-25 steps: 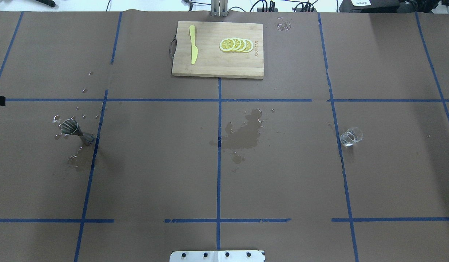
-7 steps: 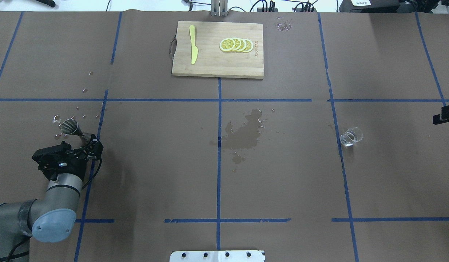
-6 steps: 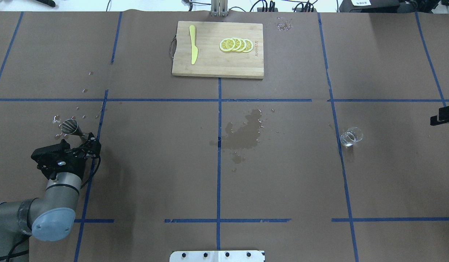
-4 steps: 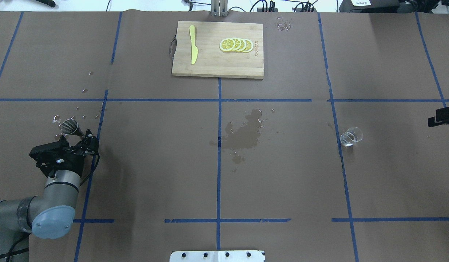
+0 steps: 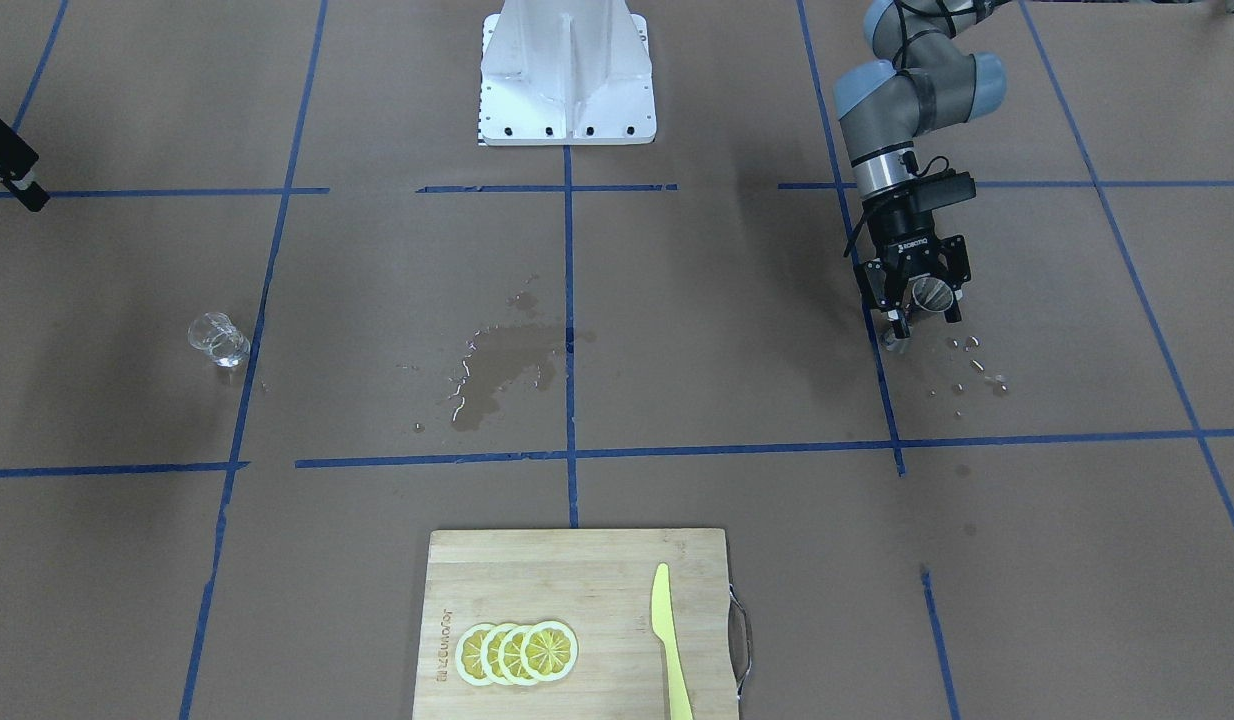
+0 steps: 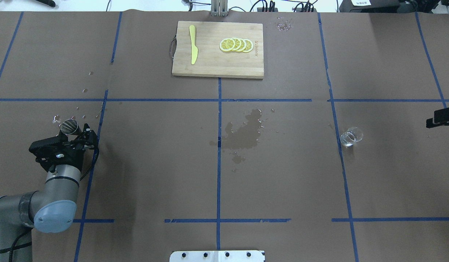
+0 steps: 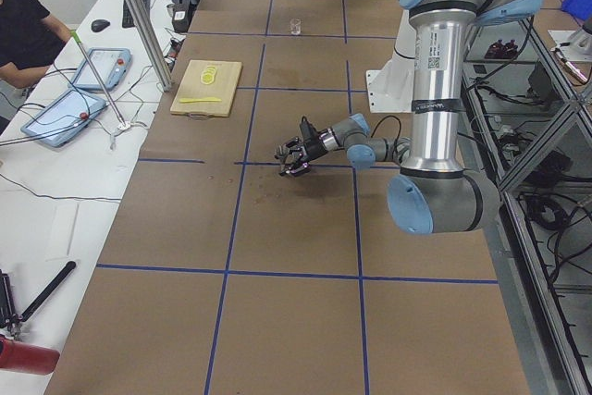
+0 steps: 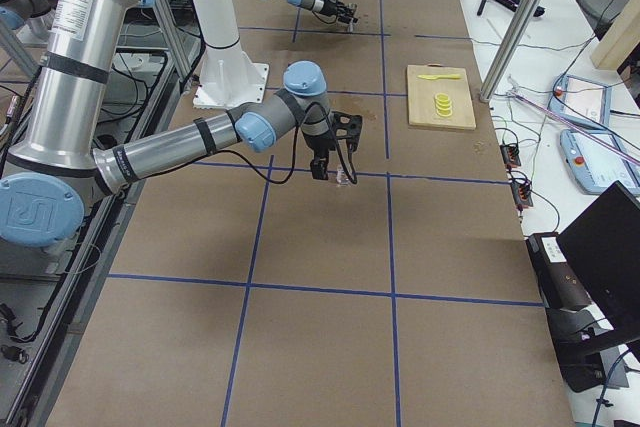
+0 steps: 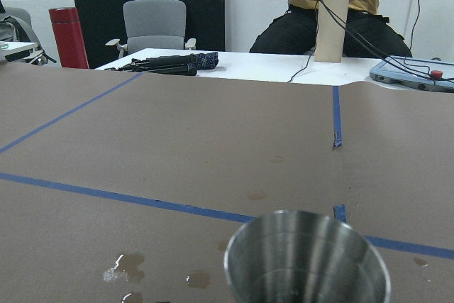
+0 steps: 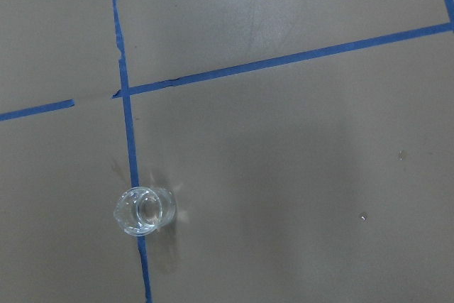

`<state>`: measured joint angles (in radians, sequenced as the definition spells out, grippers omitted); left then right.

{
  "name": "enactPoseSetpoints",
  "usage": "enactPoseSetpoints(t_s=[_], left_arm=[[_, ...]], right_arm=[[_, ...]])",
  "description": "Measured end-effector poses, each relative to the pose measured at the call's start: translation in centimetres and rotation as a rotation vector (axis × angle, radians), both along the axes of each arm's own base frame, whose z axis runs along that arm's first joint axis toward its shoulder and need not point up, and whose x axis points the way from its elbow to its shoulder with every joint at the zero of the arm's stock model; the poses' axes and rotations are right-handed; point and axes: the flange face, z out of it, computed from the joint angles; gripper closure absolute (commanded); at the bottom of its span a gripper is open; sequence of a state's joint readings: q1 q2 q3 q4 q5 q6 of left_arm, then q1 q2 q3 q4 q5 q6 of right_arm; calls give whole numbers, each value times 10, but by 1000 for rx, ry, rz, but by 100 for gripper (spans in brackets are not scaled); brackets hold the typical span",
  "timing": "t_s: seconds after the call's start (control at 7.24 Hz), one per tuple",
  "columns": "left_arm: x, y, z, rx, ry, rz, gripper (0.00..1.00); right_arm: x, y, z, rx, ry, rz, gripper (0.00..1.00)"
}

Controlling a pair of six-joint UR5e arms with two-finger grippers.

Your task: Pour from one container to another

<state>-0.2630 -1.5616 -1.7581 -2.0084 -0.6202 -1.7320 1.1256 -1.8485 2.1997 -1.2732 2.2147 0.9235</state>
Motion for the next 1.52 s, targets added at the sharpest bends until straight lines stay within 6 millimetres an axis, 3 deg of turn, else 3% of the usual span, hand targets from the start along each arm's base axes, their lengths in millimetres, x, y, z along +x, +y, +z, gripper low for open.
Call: enactPoseSetpoints(t_s=[0.55,0.97,1.52], left_arm=[[5,-1,3,-2,-4,0,37],[10,-2,0,-1,3,1,53],[12,-3,2,-2,0,0,58]], right_arm=[[0,0,0,1,2,0,1],[0,0,0,2,5,3,1],[0,-1,1,5,10,7,1]])
